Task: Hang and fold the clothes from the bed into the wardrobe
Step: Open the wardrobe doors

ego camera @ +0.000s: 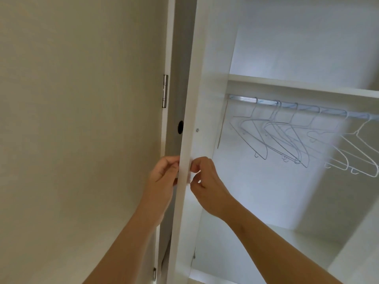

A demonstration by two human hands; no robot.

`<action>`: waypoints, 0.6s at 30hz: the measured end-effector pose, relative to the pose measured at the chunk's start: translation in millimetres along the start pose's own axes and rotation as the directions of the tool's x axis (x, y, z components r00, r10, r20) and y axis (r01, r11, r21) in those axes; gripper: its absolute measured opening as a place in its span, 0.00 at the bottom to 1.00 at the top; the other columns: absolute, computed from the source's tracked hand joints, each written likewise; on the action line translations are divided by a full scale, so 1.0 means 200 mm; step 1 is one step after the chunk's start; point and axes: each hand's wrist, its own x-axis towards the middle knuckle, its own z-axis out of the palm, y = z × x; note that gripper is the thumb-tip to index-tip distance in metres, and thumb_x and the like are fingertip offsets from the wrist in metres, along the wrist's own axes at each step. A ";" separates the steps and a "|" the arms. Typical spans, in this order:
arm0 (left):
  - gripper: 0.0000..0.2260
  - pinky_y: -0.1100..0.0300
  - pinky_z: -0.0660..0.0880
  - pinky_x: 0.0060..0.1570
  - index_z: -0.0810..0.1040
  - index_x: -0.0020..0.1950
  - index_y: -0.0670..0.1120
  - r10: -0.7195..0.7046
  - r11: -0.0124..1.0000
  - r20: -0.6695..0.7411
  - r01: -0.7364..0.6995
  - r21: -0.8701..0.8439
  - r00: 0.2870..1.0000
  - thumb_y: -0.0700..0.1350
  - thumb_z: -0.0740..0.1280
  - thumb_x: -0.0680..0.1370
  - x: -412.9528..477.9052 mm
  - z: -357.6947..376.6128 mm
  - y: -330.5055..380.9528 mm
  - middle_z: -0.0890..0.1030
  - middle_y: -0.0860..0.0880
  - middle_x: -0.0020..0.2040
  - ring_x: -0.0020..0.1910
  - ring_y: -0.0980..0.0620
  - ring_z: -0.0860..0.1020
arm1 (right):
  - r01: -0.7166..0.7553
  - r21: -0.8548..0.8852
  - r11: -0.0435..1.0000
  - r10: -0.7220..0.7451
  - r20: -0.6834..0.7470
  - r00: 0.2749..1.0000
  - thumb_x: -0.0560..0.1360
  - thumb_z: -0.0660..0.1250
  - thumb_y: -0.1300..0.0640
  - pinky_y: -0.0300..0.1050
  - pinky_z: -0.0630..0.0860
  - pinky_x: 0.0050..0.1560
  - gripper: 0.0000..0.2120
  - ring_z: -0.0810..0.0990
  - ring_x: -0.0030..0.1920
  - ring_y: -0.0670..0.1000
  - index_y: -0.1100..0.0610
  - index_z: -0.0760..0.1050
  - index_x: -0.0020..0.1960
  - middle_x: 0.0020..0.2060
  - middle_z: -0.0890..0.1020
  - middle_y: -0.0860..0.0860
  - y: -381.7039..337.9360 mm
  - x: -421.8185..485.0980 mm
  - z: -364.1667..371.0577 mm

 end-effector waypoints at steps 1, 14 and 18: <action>0.11 0.71 0.75 0.35 0.78 0.48 0.49 -0.005 1.000 0.004 0.005 0.000 1.000 0.38 0.57 0.80 -0.01 0.00 0.01 0.83 0.56 0.39 0.37 0.59 0.81 | -0.015 0.021 1.000 0.016 -0.011 1.000 0.74 0.57 0.70 0.24 0.68 0.43 0.21 0.69 0.43 0.33 0.42 0.59 0.43 0.45 0.64 0.38 -0.01 -0.01 0.00; 0.07 0.76 0.68 0.44 0.74 0.53 0.58 0.130 0.940 -0.077 -0.098 0.326 0.989 0.46 0.62 0.78 -0.35 0.13 0.04 0.76 0.66 0.47 0.49 0.64 0.76 | -0.292 0.342 0.893 0.358 -0.145 0.923 0.75 0.63 0.64 0.25 0.72 0.38 0.20 0.75 0.45 0.41 0.40 0.63 0.54 0.50 0.70 0.37 -0.09 -0.44 -0.14; 0.07 0.64 0.74 0.51 0.75 0.48 0.57 -0.072 0.961 0.139 0.031 0.275 0.988 0.45 0.62 0.79 -0.53 0.38 0.00 0.79 0.59 0.48 0.49 0.57 0.79 | -0.399 0.392 0.829 0.507 -0.228 0.831 0.75 0.63 0.64 0.28 0.72 0.39 0.17 0.76 0.43 0.42 0.44 0.66 0.56 0.50 0.72 0.39 -0.07 -0.75 -0.30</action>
